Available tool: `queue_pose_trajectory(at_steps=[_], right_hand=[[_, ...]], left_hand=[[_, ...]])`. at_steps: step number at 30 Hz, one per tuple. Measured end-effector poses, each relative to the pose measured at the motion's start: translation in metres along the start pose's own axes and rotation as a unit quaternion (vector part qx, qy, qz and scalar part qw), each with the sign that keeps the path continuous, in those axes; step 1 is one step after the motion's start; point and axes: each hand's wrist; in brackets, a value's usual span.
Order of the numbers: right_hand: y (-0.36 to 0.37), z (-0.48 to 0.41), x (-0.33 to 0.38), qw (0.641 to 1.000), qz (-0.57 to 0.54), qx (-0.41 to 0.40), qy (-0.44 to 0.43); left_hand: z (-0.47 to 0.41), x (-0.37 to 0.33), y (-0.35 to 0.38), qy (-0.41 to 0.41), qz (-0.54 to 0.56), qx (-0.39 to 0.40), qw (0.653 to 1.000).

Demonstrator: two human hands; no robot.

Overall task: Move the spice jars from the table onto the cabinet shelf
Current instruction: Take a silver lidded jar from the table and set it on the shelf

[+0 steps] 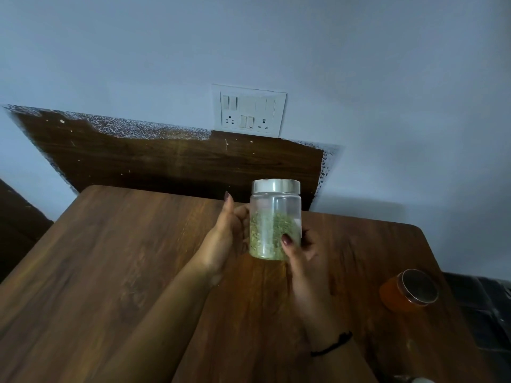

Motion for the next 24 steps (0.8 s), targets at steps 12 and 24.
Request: queue_pose_trajectory(at_steps=[12,24], right_hand=[[0.008,-0.003,-0.005,0.985,-0.152,0.053,0.063],[0.0,-0.011,-0.003,0.998,0.033,-0.046,0.009]], left_hand=[[0.003,0.011,0.015,-0.043,0.101,-0.012,0.994],[0.003,-0.008,0.019,0.016,0.061,-0.019,0.998]])
Point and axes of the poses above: each hand's wrist, its own z-axis away from the middle knuckle, its own y-axis out of the palm, x = y × z, and after that the axes turned 8 degrees about y, right-handed
